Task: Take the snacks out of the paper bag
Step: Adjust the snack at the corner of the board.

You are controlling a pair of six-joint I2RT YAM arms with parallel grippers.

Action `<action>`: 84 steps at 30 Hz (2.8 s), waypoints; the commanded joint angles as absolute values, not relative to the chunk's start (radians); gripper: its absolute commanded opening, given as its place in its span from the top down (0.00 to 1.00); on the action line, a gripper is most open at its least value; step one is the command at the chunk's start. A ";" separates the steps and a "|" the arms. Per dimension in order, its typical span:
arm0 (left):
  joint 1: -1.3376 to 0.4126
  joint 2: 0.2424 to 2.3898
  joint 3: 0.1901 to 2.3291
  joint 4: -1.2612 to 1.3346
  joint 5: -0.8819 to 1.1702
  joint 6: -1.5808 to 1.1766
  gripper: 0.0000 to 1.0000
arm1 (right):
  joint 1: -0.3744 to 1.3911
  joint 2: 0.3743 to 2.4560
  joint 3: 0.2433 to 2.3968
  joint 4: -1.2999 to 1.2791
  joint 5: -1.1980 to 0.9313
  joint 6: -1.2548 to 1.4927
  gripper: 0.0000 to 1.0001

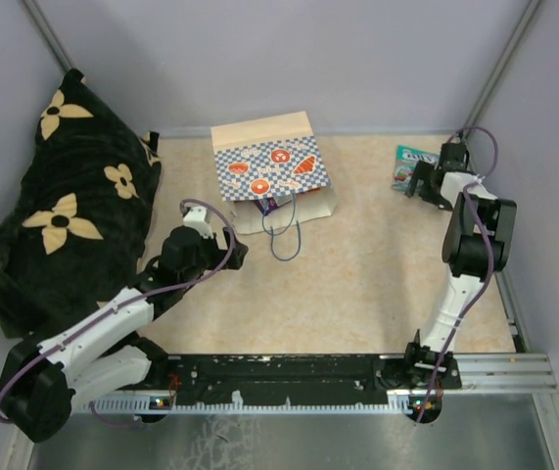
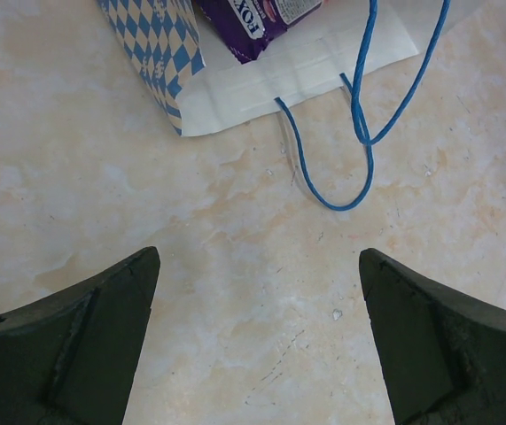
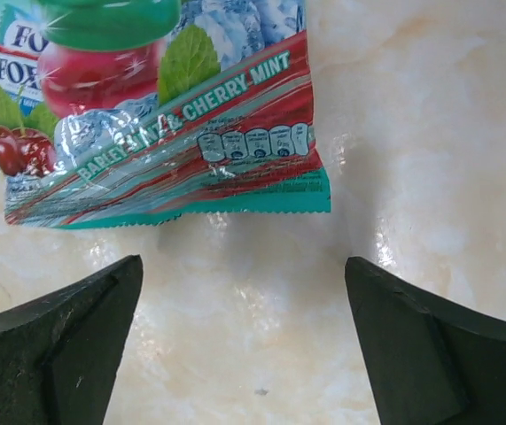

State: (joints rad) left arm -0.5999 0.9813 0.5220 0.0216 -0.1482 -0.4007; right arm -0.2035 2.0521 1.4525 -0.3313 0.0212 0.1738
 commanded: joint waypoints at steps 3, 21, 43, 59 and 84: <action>-0.601 0.964 0.517 0.073 -0.198 -0.402 0.00 | -0.181 1.889 1.428 -0.230 -0.031 0.214 0.04; -0.598 0.882 0.258 0.535 -0.579 -0.166 0.00 | -0.118 2.166 1.740 -0.315 0.071 0.165 0.11; -0.158 1.595 0.175 1.417 -0.249 0.117 0.00 | -0.177 1.973 1.349 -0.085 0.041 0.325 0.05; -0.138 1.608 0.211 1.377 -0.286 0.086 0.00 | -0.177 2.003 1.376 -0.196 0.198 0.378 0.04; -0.137 1.608 0.209 1.377 -0.285 0.087 0.00 | -0.166 2.216 1.713 -0.393 0.264 -0.046 0.01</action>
